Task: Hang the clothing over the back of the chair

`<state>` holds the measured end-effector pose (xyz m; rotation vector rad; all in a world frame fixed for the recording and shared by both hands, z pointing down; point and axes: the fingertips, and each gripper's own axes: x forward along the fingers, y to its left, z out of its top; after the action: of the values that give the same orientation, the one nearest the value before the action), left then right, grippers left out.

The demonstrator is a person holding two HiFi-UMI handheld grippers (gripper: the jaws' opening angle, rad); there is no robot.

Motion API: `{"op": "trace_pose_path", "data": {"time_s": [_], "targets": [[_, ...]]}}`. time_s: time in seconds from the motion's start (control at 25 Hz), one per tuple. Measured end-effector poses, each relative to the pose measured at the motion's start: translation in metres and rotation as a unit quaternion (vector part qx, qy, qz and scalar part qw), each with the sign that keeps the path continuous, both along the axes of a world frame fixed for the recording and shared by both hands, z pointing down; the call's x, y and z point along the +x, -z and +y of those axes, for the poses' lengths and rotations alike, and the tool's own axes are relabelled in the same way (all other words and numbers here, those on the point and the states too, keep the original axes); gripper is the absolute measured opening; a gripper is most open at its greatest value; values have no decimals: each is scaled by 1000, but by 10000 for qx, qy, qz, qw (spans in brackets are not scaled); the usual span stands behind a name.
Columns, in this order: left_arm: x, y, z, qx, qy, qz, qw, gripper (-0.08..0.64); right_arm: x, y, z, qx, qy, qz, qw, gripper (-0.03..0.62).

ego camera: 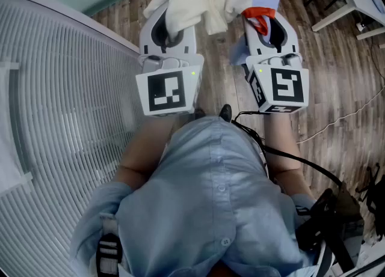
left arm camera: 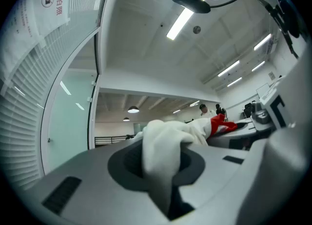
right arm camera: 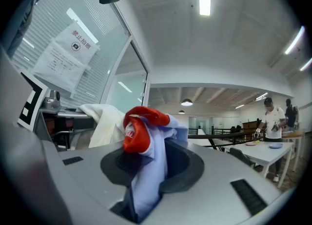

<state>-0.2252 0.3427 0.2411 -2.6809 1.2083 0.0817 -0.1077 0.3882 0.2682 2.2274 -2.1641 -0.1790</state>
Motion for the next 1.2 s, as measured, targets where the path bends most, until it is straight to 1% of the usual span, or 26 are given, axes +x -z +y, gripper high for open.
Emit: {"op": "trace_pose_path", "data": {"time_s": [0.36,0.44,0.56,0.68,0.8,0.92,1.04,1.2], "targets": [[8,-4,-7,55,-56,166,9998,66,7,-5,-4,48,-65,69,9999,106],[19,-5,-6,58,-51,184,9998,66,19,-6,-2,85,-48,21,9999,106],[46,-8,3,73,15,64,10000,66,48,-7,6,121,108,-191,9997,106],[54,-11,-1,39,84,-12,10000,66,58,-8,2,63,199,-219,9995,107],[70,-7,-14,-48,159,-117,9998,66,74,-4,-11,-29,289,-247,9993,107],[84,-5,-33,-67,176,-195,9996,66,87,0,-30,-19,334,-243,9991,107],[93,-7,-57,45,155,-107,9998,66,96,-2,-56,31,330,-194,9993,107],[113,-19,-99,-4,122,-90,9999,66,115,-18,-96,-89,278,-241,9993,107]]}}
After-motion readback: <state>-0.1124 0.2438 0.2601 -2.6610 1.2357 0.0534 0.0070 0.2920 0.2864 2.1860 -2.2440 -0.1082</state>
